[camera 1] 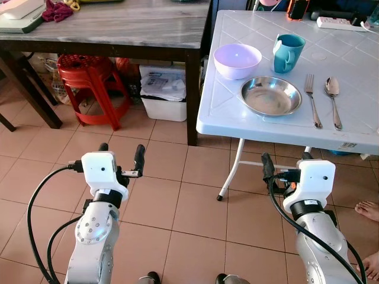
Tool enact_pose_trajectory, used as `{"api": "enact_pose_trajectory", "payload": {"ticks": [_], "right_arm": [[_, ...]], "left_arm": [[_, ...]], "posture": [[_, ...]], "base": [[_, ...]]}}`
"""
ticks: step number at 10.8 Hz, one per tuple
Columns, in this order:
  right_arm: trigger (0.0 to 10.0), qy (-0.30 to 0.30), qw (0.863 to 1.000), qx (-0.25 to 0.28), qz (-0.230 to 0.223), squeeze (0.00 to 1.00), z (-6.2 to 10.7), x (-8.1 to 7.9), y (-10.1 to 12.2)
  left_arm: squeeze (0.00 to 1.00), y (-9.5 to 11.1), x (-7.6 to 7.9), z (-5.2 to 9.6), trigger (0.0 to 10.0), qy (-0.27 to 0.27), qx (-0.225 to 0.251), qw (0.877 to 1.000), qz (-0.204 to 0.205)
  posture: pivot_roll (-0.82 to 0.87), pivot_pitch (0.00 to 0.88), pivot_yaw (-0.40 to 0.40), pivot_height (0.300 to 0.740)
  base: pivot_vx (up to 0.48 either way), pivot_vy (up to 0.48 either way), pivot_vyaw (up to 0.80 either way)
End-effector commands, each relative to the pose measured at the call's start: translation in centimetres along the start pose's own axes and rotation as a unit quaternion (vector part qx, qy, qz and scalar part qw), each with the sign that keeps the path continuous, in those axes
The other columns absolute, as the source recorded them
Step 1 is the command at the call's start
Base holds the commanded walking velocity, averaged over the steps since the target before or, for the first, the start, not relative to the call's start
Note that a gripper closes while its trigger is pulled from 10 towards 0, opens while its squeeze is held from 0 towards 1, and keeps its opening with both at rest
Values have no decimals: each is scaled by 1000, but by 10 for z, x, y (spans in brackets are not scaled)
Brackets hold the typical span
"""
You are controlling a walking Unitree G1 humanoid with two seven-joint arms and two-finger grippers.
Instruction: Setting the table
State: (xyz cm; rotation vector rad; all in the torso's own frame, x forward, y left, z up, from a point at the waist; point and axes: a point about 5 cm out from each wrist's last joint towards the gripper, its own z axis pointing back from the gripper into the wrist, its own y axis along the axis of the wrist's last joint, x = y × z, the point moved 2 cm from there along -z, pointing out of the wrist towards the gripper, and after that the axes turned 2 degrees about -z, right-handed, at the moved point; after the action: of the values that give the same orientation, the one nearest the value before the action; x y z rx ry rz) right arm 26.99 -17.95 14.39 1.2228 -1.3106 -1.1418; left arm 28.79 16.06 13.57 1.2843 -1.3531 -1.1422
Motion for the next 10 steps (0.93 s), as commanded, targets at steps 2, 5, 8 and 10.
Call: {"api": "enact_pose_trajectory", "payload": {"ticks": [2,5,8,10], "right_arm": [[10000,3,1000,-12,-9,0,3,-2,-3],[10000,8,1000,-13,-9,0,3,-4,-4],[10000,12,1000,-15,-8,0,4,-5,-6],[10000,16,1000,-15,-6,0,4,-7,-7]], "left_arm": [[0,-6,-3,4,10000,3,-15,1000,-5],[0,-3,3,4,10000,-21,-7,1000,2],[0,-5,6,7,10000,-32,-10,999,7],[0,-5,8,7,10000,-39,-9,999,9]], "posture": [[-124,206,49,740],[-126,209,51,740],[-125,211,54,740],[-124,209,53,740]], "base": [[0,0,-394],[0,0,-625],[284,0,0],[332,0,0]]}}
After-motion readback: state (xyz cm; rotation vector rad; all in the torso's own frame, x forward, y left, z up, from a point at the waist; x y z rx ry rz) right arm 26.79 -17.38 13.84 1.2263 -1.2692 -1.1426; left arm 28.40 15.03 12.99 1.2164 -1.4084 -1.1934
